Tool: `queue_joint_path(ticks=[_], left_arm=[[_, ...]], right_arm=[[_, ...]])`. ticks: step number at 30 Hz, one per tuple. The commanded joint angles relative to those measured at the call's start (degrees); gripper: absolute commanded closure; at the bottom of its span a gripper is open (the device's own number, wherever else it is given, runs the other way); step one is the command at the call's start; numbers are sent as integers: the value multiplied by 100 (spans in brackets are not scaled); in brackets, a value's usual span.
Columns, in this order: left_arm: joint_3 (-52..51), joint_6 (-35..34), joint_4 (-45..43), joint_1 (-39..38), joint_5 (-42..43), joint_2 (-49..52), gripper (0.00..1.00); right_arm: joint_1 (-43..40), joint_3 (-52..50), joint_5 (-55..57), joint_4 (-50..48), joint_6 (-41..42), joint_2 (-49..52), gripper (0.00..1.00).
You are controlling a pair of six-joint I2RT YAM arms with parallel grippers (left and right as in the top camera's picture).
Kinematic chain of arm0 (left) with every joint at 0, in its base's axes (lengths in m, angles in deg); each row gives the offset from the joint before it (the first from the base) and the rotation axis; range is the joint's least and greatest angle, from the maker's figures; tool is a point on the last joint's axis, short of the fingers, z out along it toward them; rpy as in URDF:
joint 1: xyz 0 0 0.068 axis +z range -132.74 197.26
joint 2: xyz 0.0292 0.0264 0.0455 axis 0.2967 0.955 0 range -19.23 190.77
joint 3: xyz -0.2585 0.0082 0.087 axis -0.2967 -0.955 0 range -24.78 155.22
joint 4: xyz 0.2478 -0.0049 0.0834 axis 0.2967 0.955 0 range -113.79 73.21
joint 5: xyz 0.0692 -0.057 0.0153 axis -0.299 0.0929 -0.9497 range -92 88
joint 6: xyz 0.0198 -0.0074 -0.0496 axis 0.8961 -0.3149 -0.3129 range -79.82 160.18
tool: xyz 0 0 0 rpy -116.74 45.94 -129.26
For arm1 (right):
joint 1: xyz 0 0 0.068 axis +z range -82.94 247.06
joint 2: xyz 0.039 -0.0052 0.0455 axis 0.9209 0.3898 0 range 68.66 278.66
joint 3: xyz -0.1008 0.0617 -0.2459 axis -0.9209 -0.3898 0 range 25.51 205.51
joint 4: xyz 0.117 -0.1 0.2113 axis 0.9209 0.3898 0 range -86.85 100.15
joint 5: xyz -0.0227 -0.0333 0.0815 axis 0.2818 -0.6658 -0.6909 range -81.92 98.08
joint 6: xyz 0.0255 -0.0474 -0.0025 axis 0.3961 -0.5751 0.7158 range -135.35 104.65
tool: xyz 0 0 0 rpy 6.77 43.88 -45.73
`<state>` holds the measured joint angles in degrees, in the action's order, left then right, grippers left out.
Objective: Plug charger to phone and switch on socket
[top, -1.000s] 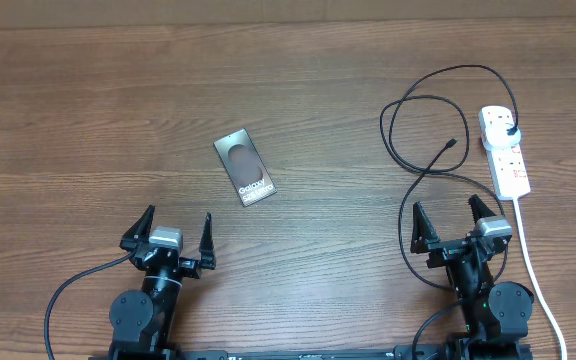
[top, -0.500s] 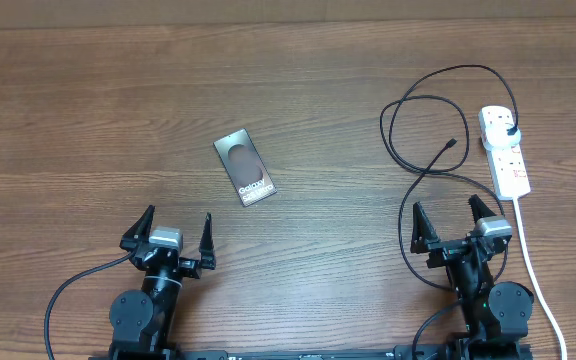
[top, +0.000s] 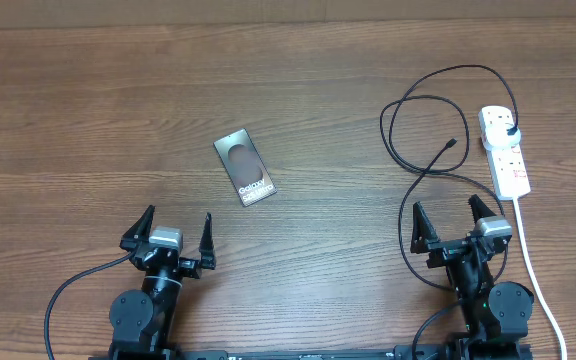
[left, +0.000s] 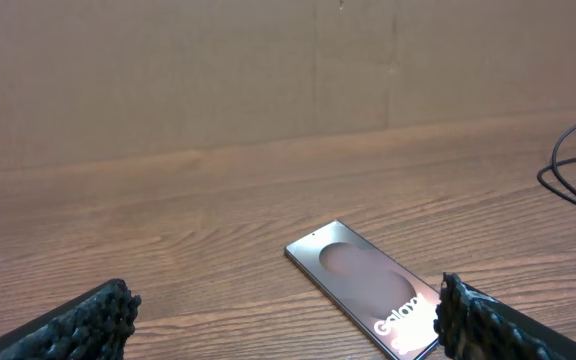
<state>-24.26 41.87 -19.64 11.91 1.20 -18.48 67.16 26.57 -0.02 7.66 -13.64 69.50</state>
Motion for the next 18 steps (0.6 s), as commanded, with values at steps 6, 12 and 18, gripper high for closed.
queue_joint_path(ticks=[6,12,18], left_arm=[[-24,92,-13,-31,-63,-44,0],[-24,87,11,-33,-61,-44,0],[-22,-111,13,-33,-66,-44,0]], right_arm=[[22,-59,35,-31,-11,-68,0],[22,-59,35,-31,-9,-68,0],[22,-59,35,-31,-9,-68,0]])
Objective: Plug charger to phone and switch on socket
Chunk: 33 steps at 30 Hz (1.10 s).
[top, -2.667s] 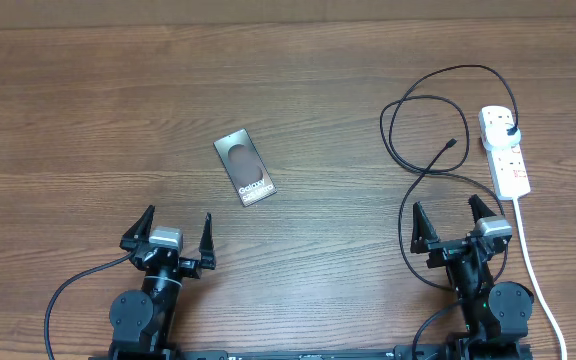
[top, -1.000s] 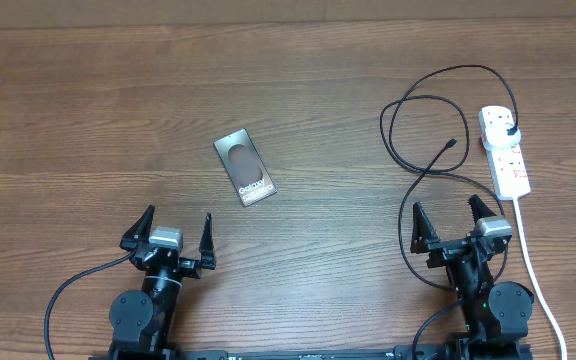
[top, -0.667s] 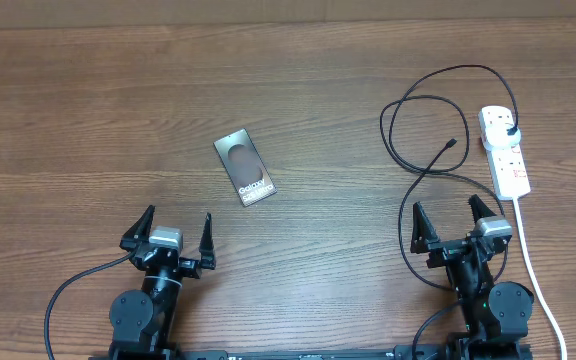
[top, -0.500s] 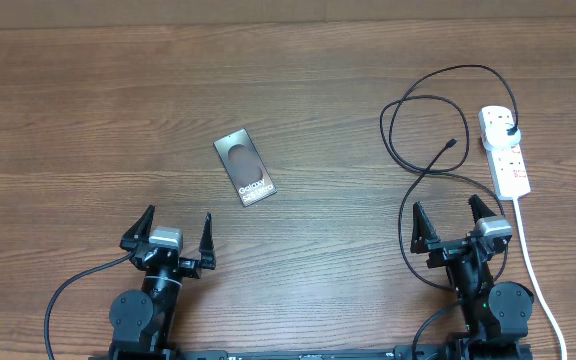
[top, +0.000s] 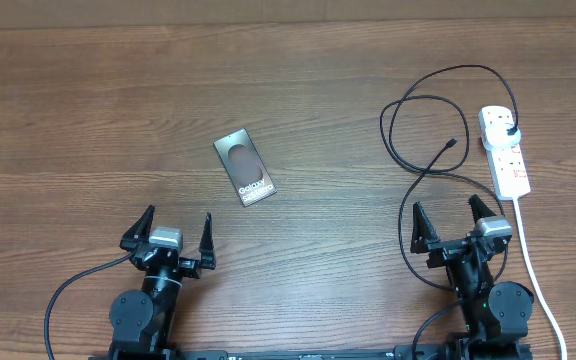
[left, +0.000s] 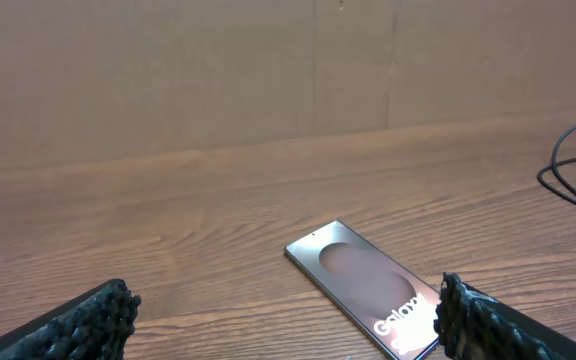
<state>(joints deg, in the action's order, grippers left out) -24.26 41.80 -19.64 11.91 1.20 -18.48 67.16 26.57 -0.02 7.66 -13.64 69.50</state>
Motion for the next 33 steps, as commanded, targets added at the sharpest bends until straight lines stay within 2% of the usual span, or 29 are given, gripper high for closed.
queue_joint_path(ticks=[1,8,18,25,33], left_arm=[[-22,-192,15,-33,-66,-44,1],[4,-719,61,-33,-57,-39,0],[619,-721,883,-33,-63,-39,0],[1060,-723,1108,-33,-63,-9,0],[1617,-721,1104,-33,-61,876,0]], right_arm=[[22,-59,35,-31,-9,-68,0],[22,-59,35,-31,-9,-68,0],[22,-59,35,-31,-9,-68,0],[22,-59,35,-31,-9,-68,0],[22,-59,35,-31,-9,-68,0]])
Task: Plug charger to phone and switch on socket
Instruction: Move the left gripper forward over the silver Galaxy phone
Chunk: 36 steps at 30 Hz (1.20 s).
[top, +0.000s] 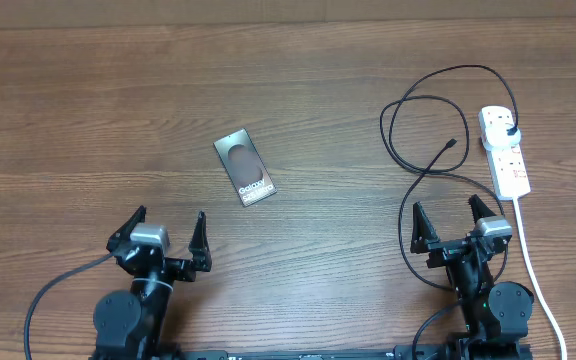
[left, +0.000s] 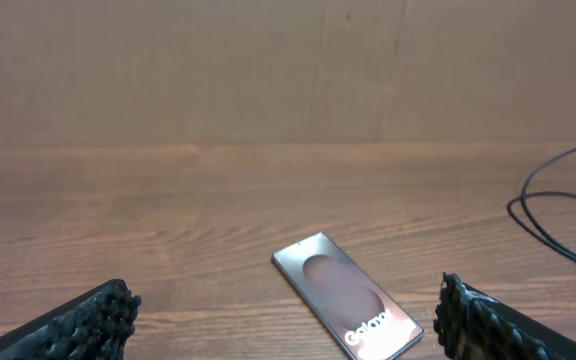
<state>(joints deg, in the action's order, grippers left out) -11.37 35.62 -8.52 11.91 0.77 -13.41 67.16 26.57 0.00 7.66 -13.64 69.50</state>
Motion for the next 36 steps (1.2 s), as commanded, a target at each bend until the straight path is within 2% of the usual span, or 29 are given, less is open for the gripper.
queue_joint_path(ticks=[1,9,16,19,26,32,36], left_arm=[[455,-103,-9,-33,-17,595,0],[1834,-98,190,-33,192,2588,0],[3473,-57,1390,-37,387,4223,0],[3998,-46,1818,-35,817,4741,0],[4203,-11,2031,-35,1985,5423,0],[4203,-13,2155,-37,2437,5718,0],[4205,-195,2107,-37,2310,5748,0]], right_arm=[[22,-59,33,-31,-11,-68,0],[22,-59,33,-28,-9,-68,0],[22,-59,33,-31,-11,-68,0],[22,-59,33,-31,-11,-68,0],[22,-59,33,-31,-11,-68,0],[22,-59,33,-28,-9,-68,0],[22,-59,33,-31,-9,-68,0]])
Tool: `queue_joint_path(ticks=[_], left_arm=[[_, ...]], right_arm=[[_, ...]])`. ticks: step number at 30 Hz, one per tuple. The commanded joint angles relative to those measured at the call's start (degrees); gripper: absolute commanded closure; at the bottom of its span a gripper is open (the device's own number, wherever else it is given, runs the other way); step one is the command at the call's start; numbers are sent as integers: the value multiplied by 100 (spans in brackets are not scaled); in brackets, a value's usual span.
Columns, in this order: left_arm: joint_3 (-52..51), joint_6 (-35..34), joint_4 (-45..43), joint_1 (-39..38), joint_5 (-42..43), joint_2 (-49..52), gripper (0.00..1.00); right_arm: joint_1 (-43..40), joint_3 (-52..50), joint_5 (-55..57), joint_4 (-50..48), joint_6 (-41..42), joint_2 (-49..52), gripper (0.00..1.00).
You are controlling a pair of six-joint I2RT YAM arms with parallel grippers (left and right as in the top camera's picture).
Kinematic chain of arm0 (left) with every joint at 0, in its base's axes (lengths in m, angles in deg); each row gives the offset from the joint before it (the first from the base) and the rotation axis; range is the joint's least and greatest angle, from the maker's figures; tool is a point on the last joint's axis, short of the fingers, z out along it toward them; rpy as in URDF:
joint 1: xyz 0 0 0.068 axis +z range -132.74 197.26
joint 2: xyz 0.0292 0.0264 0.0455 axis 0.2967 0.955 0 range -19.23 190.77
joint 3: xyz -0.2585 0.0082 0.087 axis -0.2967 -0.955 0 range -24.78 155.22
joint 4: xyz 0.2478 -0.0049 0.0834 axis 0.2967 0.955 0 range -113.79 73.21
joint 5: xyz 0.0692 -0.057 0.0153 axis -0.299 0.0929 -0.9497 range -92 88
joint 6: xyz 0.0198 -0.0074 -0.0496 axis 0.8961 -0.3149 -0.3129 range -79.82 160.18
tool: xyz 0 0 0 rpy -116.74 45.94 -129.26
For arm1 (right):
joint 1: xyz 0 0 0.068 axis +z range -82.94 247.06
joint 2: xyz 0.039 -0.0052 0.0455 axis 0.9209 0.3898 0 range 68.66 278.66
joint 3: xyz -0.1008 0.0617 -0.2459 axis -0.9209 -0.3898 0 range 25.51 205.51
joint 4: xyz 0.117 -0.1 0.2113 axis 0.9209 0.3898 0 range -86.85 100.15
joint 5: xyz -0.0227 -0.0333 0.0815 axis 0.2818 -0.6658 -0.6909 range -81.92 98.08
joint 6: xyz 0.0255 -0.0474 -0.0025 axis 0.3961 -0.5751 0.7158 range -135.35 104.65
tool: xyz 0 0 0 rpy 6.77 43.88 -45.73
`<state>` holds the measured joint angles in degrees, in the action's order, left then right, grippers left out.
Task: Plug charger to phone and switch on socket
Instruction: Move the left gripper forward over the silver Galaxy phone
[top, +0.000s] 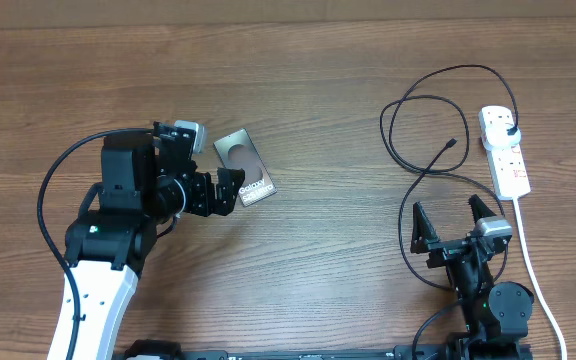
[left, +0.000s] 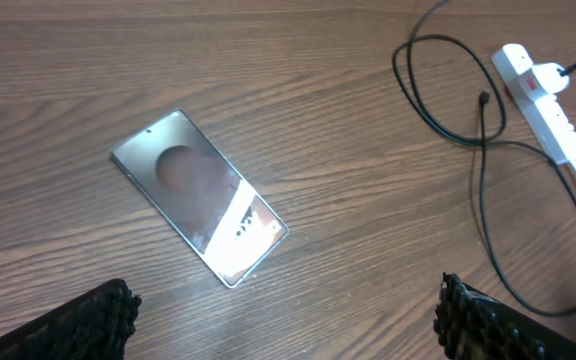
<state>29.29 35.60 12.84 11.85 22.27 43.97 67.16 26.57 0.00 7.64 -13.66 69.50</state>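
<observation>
The phone (top: 245, 168) lies flat, screen up, left of the table's middle; the left wrist view looks down on the same phone (left: 198, 195). My left gripper (top: 208, 188) hangs above the table just near-left of it, open and empty (left: 288, 320). The black charger cable (top: 408, 130) loops at the right, and its free plug tip (top: 453, 143) lies bare on the wood (left: 483, 98). The cable runs to a white power strip (top: 503, 150) with red switches (left: 543, 90). My right gripper (top: 450, 222) rests open near the front edge, close to the cable's lower loop.
The strip's white lead (top: 528, 250) runs down the right side past my right arm. The left arm's black cable (top: 53, 200) arcs over the table's left. The wooden table (top: 318, 80) stretches back to a cardboard wall.
My left arm has risen from its rest at the front left and now reaches over the table beside the phone, its camera looking down. Phone, cable, strip and right arm have not moved.
At the first two moments both arms sat parked at the front edge, grippers open, the phone ahead of the left one. Then the left gripper had shifted slightly left, still low. Now it hangs open over the table by the phone.
</observation>
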Motion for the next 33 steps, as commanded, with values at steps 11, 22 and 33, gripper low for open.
queue_joint_path(ticks=[11,22,33], left_arm=[[1064,-1543,704,-675,-2181,302,0],[2983,-2933,1768,-968,-2616,2131,0],[5121,-2758,2988,-966,-2465,3978,0]], right_arm=[[22,-59,33,-28,-9,-68,0],[22,-59,33,-28,-7,-68,0],[22,-59,33,-28,-7,-68,0]])
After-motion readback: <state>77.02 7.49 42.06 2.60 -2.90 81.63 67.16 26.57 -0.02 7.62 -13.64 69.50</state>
